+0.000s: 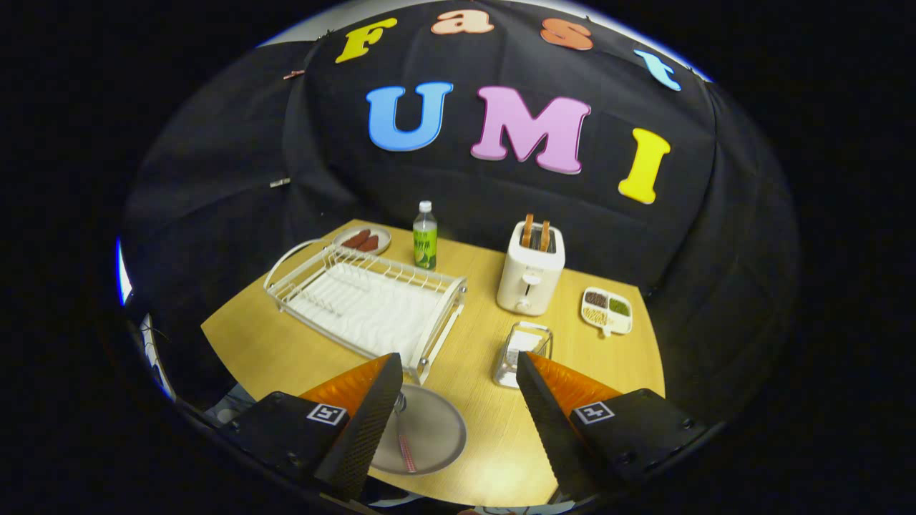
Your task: Take the plate from the dish rack, then take the spoon from the basket and place it into the plate.
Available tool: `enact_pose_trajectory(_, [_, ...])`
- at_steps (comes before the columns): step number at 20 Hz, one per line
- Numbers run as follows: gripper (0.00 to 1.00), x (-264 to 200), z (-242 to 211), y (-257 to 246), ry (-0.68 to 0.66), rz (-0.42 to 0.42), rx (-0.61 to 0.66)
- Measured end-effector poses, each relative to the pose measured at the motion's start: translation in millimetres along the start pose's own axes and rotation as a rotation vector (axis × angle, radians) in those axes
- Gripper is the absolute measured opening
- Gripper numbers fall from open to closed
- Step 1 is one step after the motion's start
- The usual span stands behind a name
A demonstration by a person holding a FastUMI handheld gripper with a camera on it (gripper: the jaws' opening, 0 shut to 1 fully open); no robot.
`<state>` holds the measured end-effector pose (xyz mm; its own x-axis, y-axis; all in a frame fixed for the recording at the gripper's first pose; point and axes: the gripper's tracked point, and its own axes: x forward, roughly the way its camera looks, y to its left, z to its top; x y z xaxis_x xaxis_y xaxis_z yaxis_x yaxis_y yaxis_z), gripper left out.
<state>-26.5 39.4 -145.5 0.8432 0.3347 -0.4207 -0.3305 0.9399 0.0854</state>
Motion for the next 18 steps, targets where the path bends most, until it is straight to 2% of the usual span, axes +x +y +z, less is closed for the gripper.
enact_pose_trajectory(5, [0.98,-39.3,96.7,-37.2,-0.208,-0.084,-0.046])
enact_pose_trajectory(9, [0.98,-66.6,143.9,-58.2,-0.324,-0.123,-0.027])
enact_pose_trajectory(13, [0.98,-81.6,167.7,-79.4,-0.395,-0.156,-0.046])
enact_pose_trajectory(18, [0.98,-91.5,183.5,-94.3,-0.453,-0.142,-0.025])
